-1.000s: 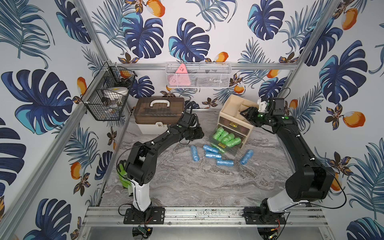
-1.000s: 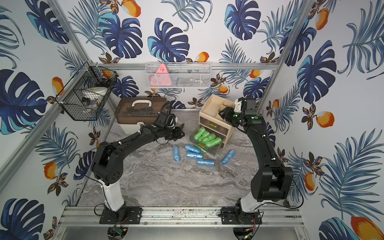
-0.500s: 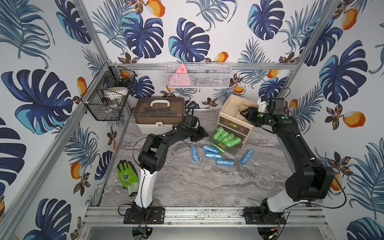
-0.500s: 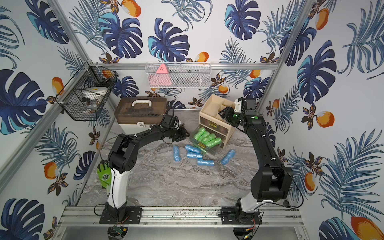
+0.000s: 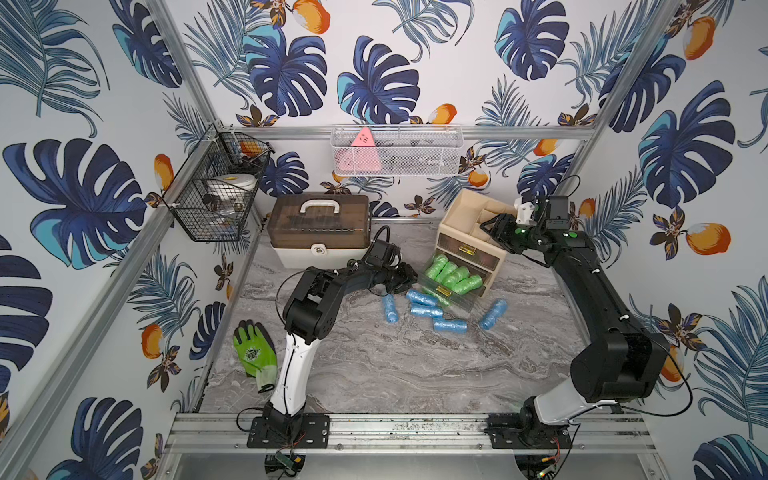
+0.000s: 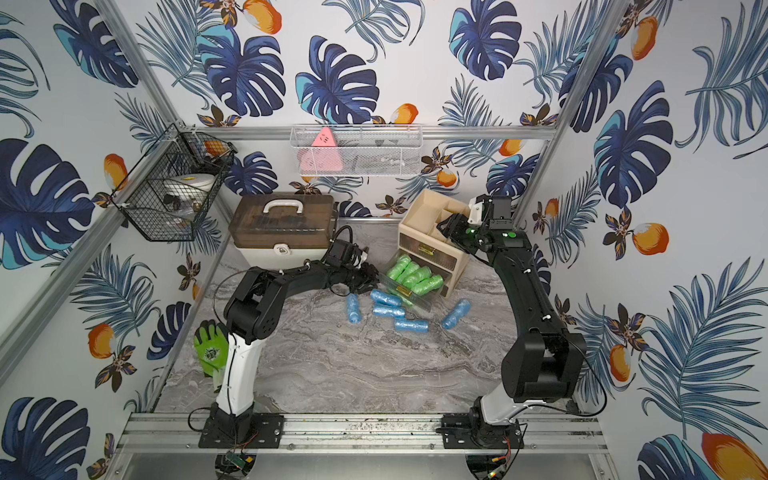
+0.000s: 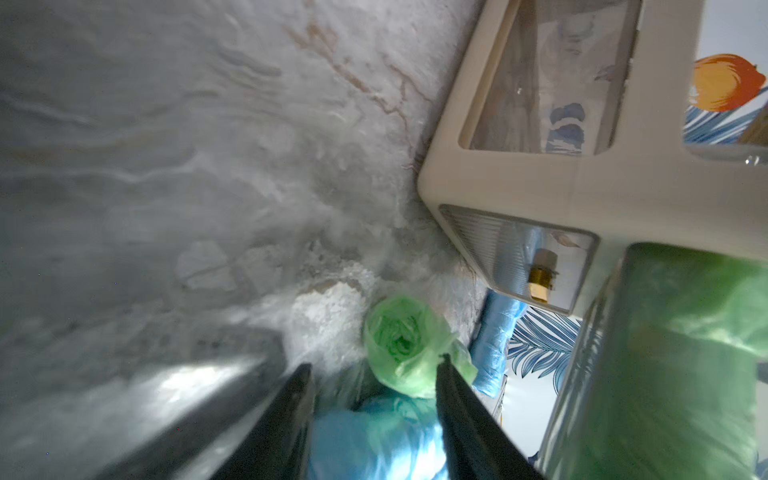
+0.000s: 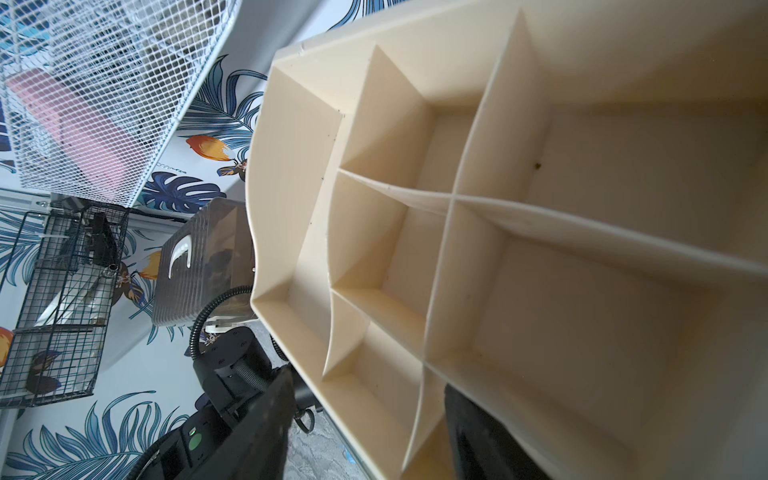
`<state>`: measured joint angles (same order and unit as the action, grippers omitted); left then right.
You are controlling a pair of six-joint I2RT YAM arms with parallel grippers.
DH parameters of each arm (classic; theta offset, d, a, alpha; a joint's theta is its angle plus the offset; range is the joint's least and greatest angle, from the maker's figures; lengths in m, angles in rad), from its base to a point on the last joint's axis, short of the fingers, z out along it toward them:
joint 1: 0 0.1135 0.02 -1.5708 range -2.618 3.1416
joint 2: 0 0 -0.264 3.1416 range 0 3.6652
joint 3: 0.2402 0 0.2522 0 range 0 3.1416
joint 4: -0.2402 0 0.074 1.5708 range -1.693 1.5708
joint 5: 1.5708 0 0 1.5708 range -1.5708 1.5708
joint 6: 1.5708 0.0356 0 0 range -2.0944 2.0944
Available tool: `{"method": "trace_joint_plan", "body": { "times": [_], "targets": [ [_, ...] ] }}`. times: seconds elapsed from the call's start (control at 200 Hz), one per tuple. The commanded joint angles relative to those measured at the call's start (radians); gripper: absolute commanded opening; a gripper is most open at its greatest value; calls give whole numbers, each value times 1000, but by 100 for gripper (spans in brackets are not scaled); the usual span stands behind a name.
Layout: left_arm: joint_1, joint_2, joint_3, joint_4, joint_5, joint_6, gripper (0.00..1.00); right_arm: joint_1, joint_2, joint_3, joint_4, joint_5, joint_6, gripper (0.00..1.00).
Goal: Sort the rolls of trash bags by color and place them into the drawer
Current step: Pick up the roll of trash bags from the center of the board.
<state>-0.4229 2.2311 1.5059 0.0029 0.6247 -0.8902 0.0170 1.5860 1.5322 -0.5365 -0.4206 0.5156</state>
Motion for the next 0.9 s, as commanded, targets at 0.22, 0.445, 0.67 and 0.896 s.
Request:
{"method": "trace_joint_plan", "body": {
  "times": [0.22,0.445,0.67,0.896],
  "targets": [
    [-35,8,-13,107,72,-17,51,-2,1,-2,-14,22,0,60],
    [-42,30,9,53,72,10,38,-2,-1,1,-19,28,-3,60],
    [-49,42,9,13,76,36,24,-2,-1,-6,-13,26,0,60],
    [-44,-1,-55,92,94,-7,3,-3,-4,-14,-13,29,-1,60]
  ]
}}
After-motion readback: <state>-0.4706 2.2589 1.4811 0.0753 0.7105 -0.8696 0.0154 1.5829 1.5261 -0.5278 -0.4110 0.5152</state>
